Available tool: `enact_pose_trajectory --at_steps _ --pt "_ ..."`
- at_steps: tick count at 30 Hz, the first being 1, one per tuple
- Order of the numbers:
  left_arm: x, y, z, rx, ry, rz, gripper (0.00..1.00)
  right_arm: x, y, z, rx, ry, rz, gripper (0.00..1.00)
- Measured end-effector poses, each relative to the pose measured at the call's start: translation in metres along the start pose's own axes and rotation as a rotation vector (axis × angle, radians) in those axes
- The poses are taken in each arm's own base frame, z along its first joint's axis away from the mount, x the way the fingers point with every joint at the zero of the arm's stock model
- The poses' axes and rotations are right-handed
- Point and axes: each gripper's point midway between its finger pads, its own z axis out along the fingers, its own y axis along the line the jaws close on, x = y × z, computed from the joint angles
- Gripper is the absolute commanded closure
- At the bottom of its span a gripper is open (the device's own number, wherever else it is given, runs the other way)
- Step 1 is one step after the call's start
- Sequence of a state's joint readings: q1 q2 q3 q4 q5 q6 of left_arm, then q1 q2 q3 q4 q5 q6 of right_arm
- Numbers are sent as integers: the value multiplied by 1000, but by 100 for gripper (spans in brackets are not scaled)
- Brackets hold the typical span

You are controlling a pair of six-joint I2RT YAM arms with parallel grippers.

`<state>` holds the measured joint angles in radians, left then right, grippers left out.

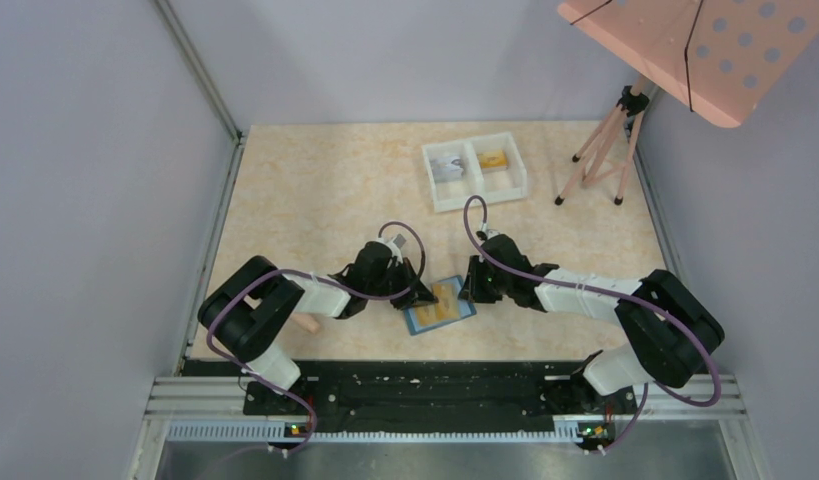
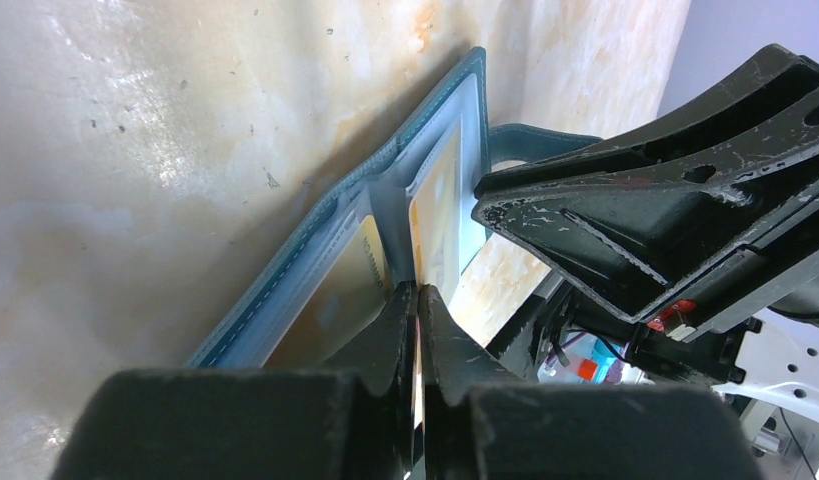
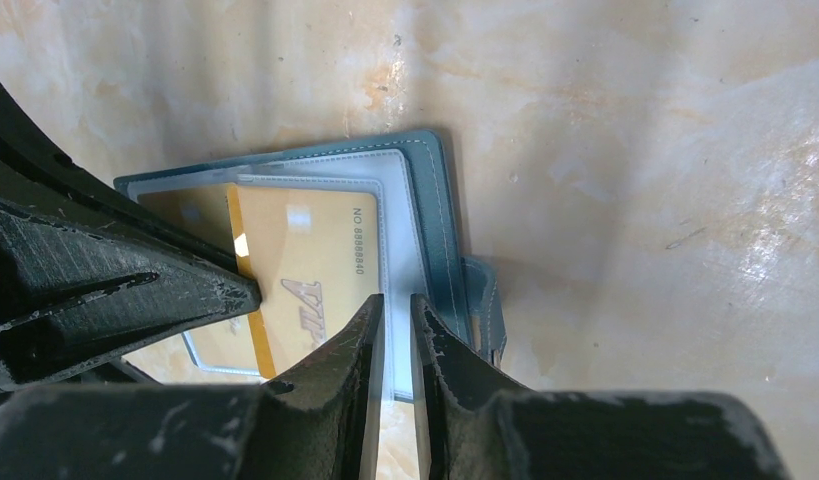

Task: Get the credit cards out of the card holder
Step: Remove the credit card from the card holder.

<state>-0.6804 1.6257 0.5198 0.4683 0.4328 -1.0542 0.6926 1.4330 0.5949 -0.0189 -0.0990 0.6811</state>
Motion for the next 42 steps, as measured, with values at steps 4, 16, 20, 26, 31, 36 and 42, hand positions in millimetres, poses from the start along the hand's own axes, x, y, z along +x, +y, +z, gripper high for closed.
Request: enact_pose_trajectory --at_steps 4,16,20,26,31,36,42 --pt "0 0 0 -1 1 1 100 0 0 0 1 1 1 84" --pt "3 1 -4 14 3 9 85 1 0 -2 -6 5 1 82" --pt "7 4 -4 4 23 4 100 2 2 -9 -17 4 0 81" --pt "8 5 -5 -1 27 5 100 0 8 -13 -39 -4 -2 81" --pt "7 1 -8 2 23 12 100 1 11 -14 -59 6 -2 81" --pt "8 2 -10 -12 27 26 100 -2 24 -19 -118 1 -8 81" --pt "5 2 -11 -37 28 40 100 -2 30 -16 -150 4 -10 82"
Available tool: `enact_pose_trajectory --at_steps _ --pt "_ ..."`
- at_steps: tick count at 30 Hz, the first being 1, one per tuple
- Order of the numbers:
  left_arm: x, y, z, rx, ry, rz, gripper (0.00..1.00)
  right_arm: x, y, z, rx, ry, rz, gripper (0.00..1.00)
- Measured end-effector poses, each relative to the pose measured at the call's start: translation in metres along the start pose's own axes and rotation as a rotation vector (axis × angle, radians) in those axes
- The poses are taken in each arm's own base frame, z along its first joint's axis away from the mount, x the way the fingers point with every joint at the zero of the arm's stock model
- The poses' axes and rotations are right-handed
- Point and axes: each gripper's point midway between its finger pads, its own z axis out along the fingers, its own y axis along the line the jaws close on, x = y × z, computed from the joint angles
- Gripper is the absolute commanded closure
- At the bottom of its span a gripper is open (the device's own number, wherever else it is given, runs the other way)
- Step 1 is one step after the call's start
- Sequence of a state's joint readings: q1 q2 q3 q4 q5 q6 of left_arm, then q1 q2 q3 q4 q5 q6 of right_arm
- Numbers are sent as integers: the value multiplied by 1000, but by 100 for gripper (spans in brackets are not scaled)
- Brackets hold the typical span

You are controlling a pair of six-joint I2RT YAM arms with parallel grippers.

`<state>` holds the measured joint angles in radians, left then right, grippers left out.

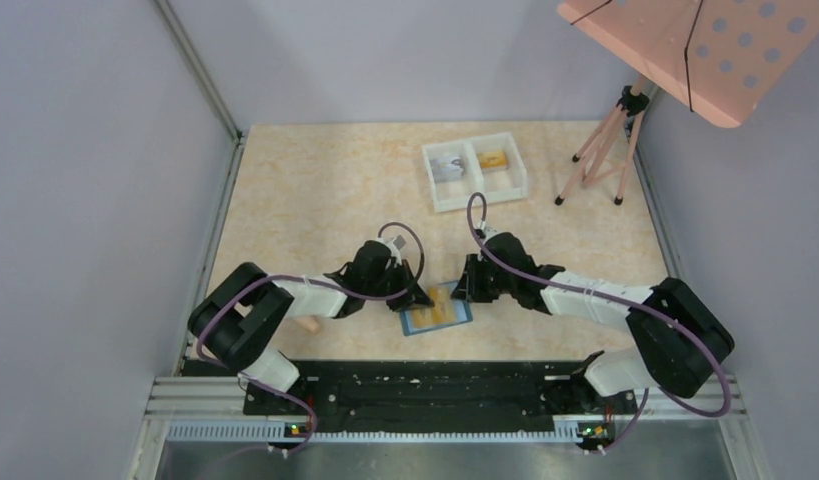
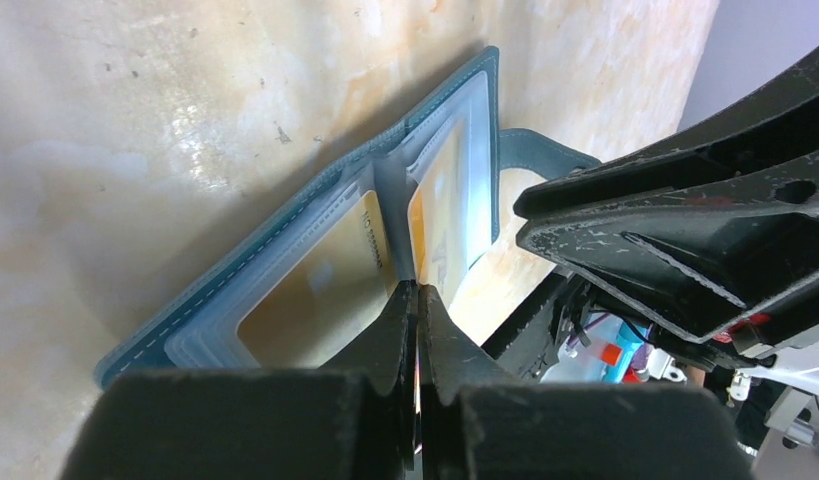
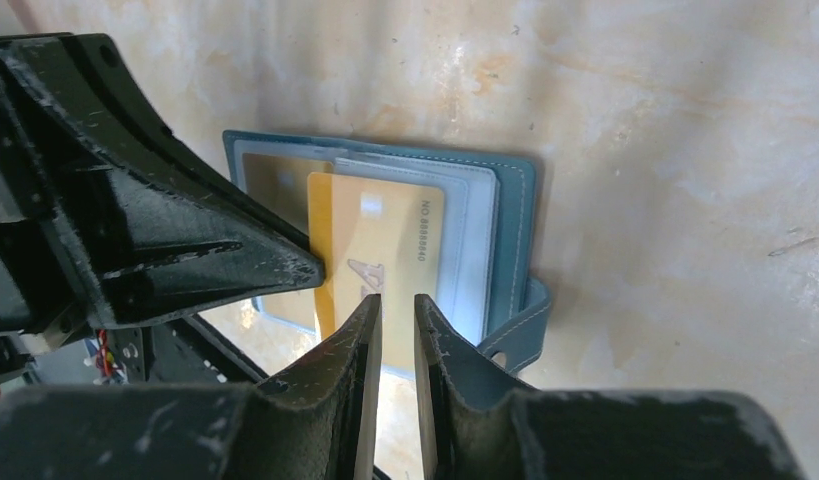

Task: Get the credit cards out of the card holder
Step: Remove the credit card from the card holder.

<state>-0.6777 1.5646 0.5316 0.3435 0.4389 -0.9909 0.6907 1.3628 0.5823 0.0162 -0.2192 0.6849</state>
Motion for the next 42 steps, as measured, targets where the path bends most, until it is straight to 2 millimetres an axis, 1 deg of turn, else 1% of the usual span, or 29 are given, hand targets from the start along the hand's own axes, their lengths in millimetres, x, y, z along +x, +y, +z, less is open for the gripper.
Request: enact_pose_trajectory --at_steps 7,12,17,23,28,33,36,39,40,42 --pt "-1 2 -5 -25 -14 3 100 9 -14 11 47 34 19 83" --pt "-6 0 -15 -40 -45 24 100 12 -19 13 61 31 21 84" --pt "-8 1 -21 -57 -61 32 100 10 -21 14 70 22 25 84" --pt "-7 8 -30 -82 -86 21 100 10 -23 14 72 20 33 84" --pt "-13 -1 -45 -80 -142 25 100 9 -21 11 70 16 32 84" --pt "-25 -13 -65 -73 -233 30 100 0 -10 -1 38 -18 23 79" --pt "-32 -22 -76 -56 -288 28 100 -11 3 -13 -4 -64 10 78" --pt "-40 -36 -92 -15 -354 20 100 -24 20 -25 -58 -113 5 77" --pt "-42 -41 -96 1 -372 17 100 -28 27 -30 -83 -130 9 75" --pt "-46 -55 -106 50 -406 11 100 -36 42 -39 -143 -161 21 67"
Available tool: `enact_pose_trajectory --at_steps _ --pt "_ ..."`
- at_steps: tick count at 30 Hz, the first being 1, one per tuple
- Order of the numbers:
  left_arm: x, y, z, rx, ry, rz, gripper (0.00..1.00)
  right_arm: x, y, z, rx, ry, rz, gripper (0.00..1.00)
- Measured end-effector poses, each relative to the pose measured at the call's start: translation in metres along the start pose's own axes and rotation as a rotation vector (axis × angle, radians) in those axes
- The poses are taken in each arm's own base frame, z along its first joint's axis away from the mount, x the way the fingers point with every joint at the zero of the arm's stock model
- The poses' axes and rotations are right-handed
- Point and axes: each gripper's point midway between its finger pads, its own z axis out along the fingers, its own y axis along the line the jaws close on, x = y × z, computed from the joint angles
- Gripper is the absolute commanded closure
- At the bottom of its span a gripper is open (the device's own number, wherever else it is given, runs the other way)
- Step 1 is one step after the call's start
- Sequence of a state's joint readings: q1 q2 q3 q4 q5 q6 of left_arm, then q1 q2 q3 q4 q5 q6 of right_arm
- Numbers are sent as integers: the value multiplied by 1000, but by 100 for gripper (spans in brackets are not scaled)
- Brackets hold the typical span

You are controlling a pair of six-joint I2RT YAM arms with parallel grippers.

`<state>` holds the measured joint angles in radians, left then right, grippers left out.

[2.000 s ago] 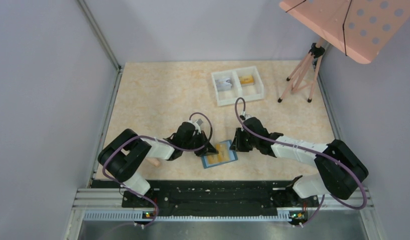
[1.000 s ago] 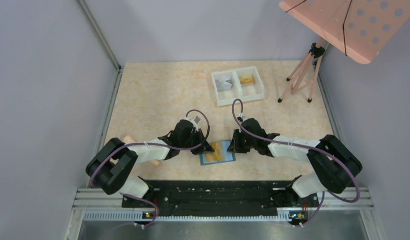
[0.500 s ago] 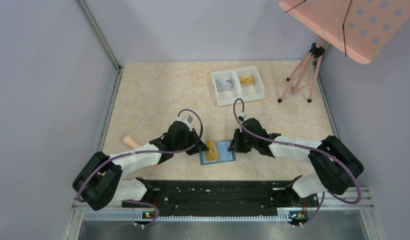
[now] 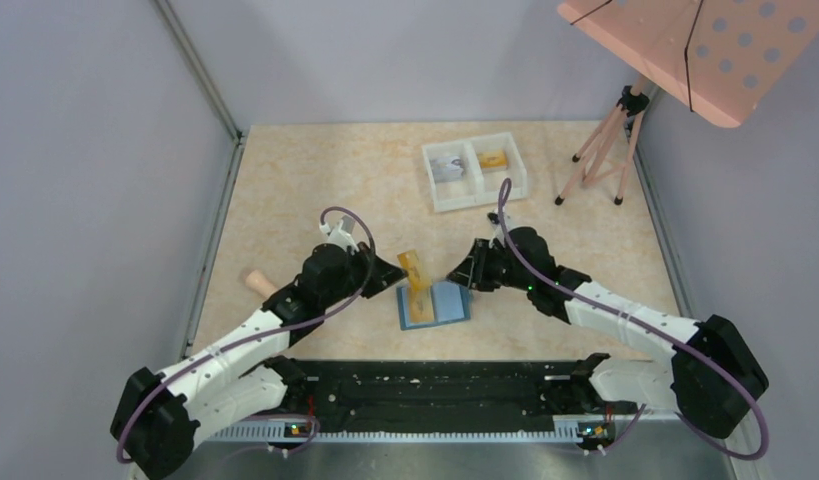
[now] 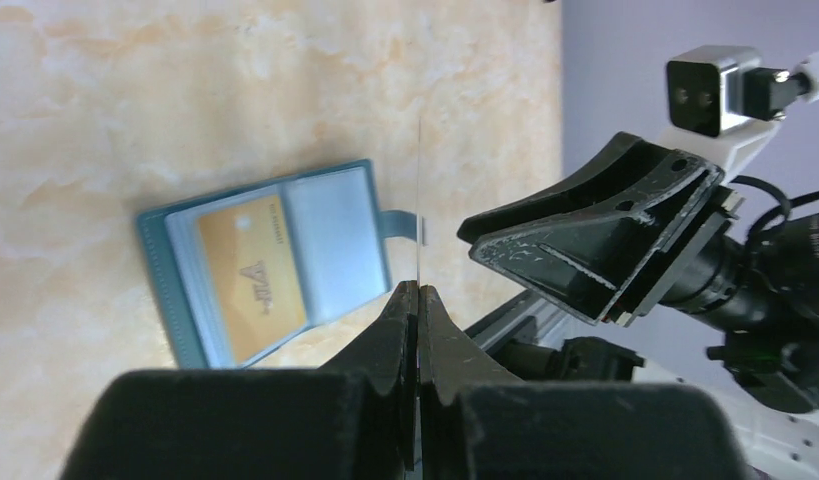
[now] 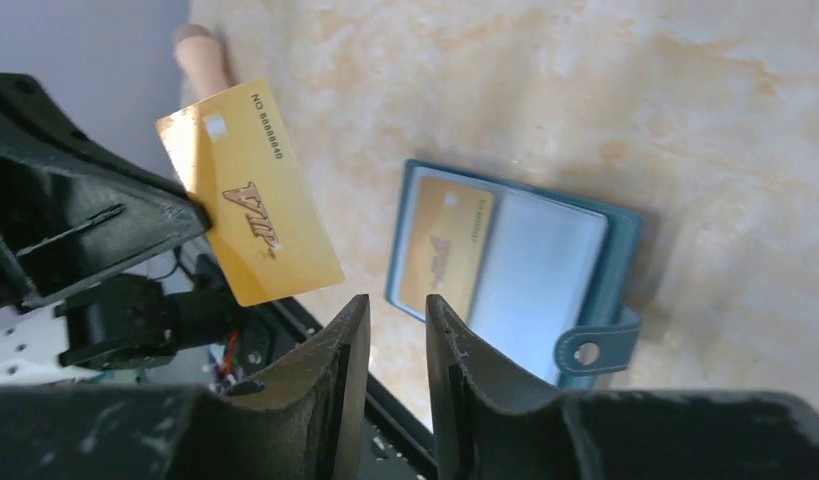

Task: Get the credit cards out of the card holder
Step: Remove the credit card from the card holder.

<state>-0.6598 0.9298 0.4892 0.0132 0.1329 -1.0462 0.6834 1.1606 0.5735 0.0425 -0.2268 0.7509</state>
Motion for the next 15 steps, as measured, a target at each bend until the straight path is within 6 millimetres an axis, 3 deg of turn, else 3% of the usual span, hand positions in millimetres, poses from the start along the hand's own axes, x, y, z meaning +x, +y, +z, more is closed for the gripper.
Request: enact_pose_trajectory --at_steps 7,15 --pt "-14 -40 -13 154 -52 -27 100 -23 57 -13 -253 -67 63 42" --pt "-24 -61 -17 257 -93 -62 100 -28 88 -30 -423 -81 94 42"
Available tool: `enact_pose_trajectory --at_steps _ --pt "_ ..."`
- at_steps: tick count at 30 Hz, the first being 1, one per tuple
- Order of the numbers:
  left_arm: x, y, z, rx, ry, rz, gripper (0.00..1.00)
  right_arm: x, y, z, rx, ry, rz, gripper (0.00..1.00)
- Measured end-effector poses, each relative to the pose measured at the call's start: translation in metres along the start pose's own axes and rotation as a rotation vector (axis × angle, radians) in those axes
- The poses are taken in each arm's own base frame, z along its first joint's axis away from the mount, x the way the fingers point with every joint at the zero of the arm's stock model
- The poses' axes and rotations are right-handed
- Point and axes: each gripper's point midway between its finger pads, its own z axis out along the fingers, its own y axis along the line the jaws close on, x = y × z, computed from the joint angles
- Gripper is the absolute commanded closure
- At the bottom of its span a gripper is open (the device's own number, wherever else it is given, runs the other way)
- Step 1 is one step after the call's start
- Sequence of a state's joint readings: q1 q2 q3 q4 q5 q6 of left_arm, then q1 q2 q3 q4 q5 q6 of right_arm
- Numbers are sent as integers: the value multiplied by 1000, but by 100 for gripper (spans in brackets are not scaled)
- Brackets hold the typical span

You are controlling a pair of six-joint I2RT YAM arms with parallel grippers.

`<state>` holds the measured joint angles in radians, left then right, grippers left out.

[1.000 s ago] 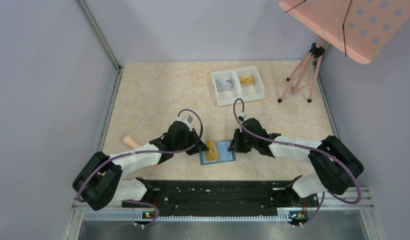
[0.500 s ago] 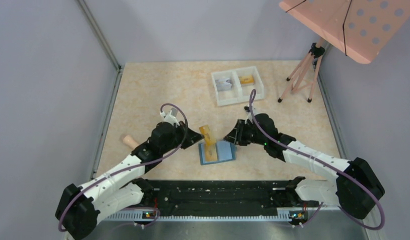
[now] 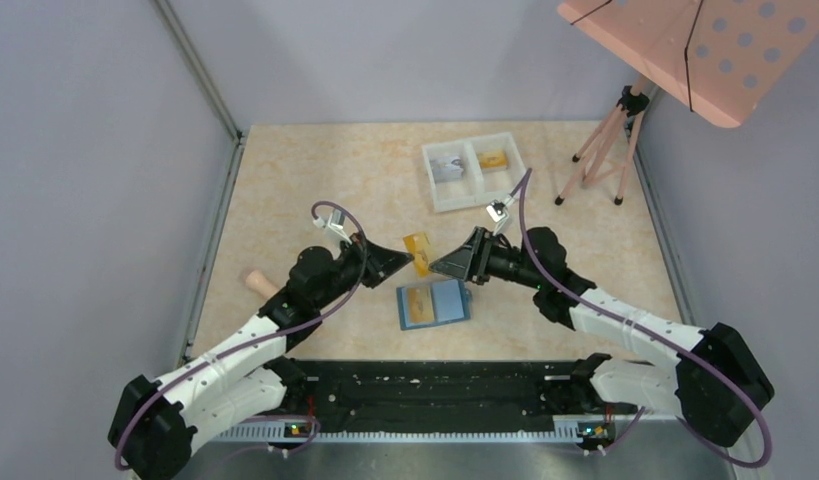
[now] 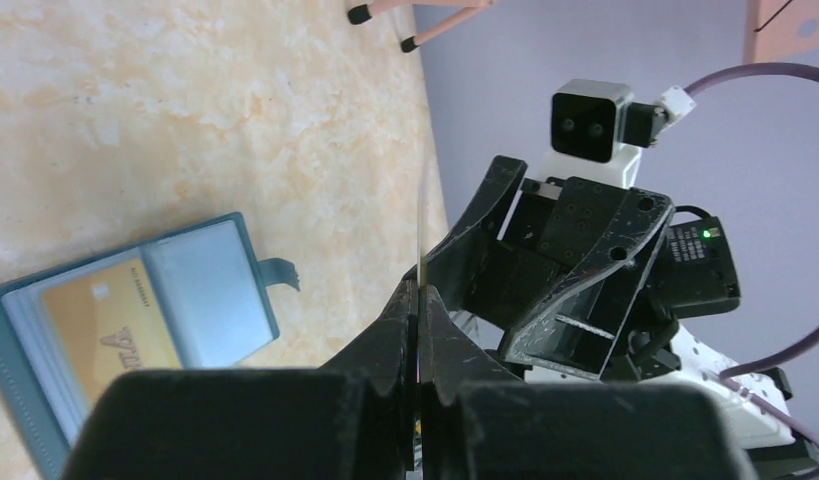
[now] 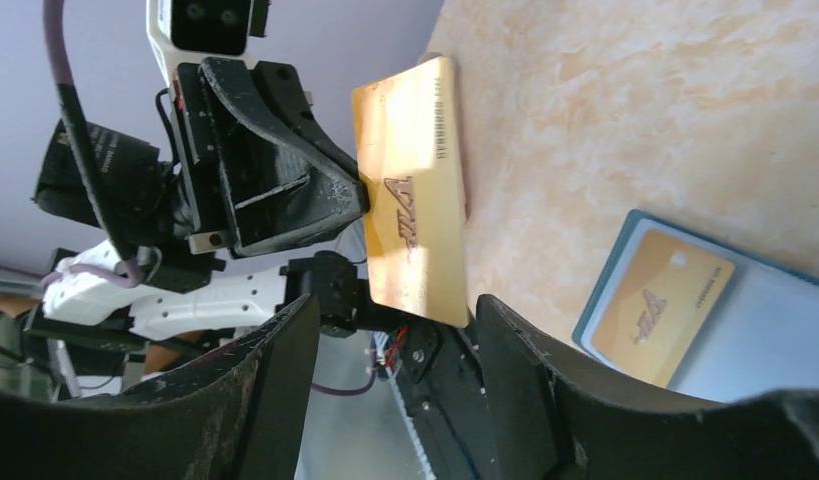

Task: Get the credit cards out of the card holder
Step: Remove the credit card from the card holder.

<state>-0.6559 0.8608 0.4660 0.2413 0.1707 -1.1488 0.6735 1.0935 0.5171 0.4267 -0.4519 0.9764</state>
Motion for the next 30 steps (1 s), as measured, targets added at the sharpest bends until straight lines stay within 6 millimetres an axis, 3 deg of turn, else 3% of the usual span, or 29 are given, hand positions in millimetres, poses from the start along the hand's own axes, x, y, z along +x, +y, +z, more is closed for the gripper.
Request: enact_pose_trajectory --at_steps 9,11,13,16,18,22,27,30 --pt "1 5 -4 14 -22 -31 100 7 -3 11 -6 64 72 46" --pt "-3 1 -7 25 -44 -20 100 6 -4 13 -3 60 81 56" --pt "-7 -2 -9 35 -62 -6 100 4 -4 15 -2 51 90 76" --pt "-9 -2 -10 35 -76 11 100 2 -7 20 -2 41 104 96" --pt "-12 2 -8 18 -89 25 90 1 -9 21 -3 39 105 100" --pt "-8 25 -6 -85 -65 70 45 -2 -10 20 -24 46 67 100" --pt "-18 17 -10 -150 -45 193 34 -9 -28 11 -31 91 15 100" --pt "-29 7 -16 -151 -51 269 32 -1 -37 4 -26 169 -21 100"
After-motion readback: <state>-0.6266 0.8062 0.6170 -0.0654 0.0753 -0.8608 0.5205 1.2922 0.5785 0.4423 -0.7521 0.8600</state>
